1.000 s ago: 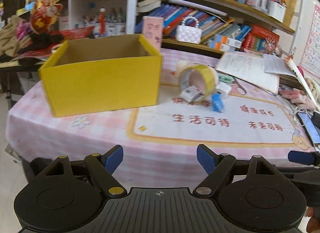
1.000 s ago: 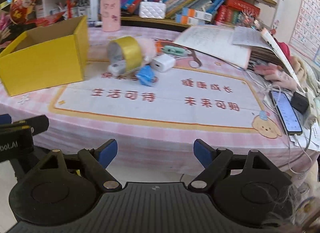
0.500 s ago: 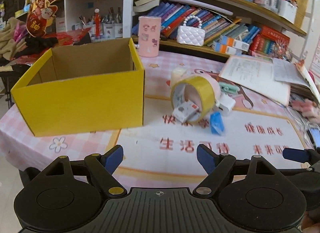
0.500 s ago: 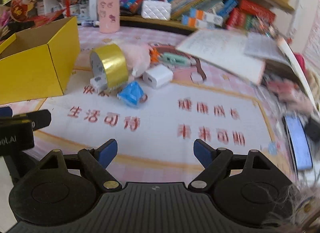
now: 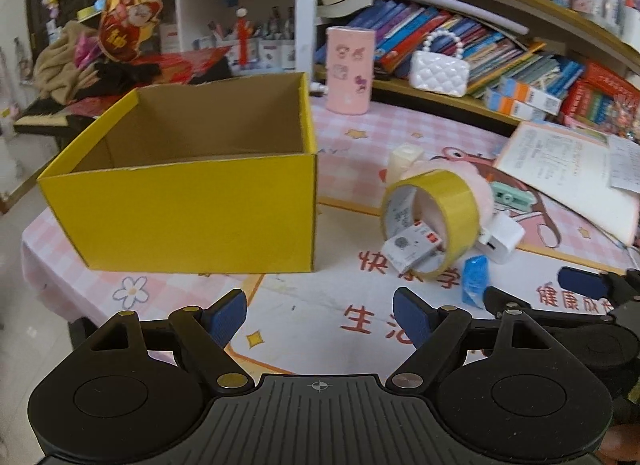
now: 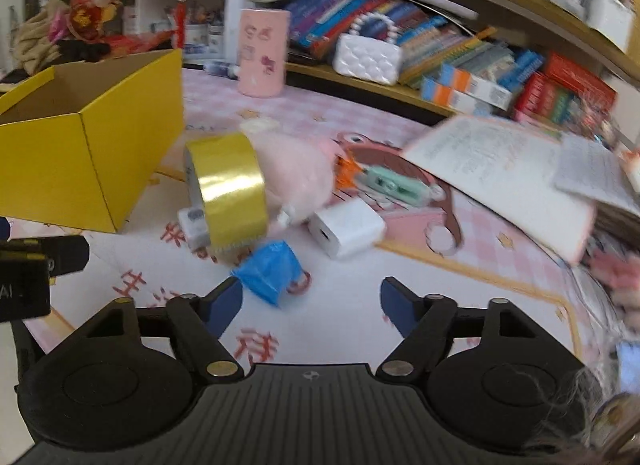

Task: Organize objects
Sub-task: 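Grasp the blue wrapped item with the right tool while the left tool grasps the yellow tape roll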

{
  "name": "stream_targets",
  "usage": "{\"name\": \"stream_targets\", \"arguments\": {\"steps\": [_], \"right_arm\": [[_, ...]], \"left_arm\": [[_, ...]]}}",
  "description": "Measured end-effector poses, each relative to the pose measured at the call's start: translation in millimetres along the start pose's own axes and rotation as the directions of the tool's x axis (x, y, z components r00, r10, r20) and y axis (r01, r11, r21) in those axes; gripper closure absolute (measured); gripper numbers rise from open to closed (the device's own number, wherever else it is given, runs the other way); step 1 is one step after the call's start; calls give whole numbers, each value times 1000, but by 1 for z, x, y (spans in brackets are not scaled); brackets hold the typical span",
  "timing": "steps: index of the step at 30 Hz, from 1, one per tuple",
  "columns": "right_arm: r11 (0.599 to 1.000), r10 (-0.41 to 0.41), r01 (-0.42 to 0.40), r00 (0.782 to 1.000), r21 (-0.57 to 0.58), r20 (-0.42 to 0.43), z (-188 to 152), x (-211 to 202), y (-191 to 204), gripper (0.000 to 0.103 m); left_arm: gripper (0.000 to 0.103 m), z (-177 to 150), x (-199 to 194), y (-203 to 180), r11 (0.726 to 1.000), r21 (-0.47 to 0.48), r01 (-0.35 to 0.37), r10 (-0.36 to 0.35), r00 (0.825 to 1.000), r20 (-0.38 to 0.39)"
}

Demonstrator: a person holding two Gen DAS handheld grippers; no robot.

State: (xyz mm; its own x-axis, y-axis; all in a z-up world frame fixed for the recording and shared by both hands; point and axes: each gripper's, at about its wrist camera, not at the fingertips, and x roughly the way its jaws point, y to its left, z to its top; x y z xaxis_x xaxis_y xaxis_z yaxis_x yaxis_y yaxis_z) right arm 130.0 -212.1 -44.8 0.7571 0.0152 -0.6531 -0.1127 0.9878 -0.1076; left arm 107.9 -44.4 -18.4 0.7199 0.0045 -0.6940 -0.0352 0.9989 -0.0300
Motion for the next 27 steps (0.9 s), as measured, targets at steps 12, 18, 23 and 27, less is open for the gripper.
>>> {"name": "stream_targets", "arguments": {"steps": [12, 18, 23, 27], "right_arm": [[984, 88, -91, 996, -153, -23, 5, 53, 16, 61], [986, 148, -150, 989, -78, -29, 10, 49, -7, 82], [990, 134, -132, 990, 48, -43, 9, 28, -45, 82], [989, 113, -106, 992, 106, -57, 1, 14, -64, 82]], "left_arm": [[21, 5, 0, 2, 996, -53, -77, 76, 997, -11], [31, 10, 5, -16, 1000, 1, 0, 0, 1000, -6], [53, 18, 19, -40, 987, 47, 151, -150, 988, -16], [58, 26, 39, -56, 972, 21, 233, -233, 972, -12]]}}
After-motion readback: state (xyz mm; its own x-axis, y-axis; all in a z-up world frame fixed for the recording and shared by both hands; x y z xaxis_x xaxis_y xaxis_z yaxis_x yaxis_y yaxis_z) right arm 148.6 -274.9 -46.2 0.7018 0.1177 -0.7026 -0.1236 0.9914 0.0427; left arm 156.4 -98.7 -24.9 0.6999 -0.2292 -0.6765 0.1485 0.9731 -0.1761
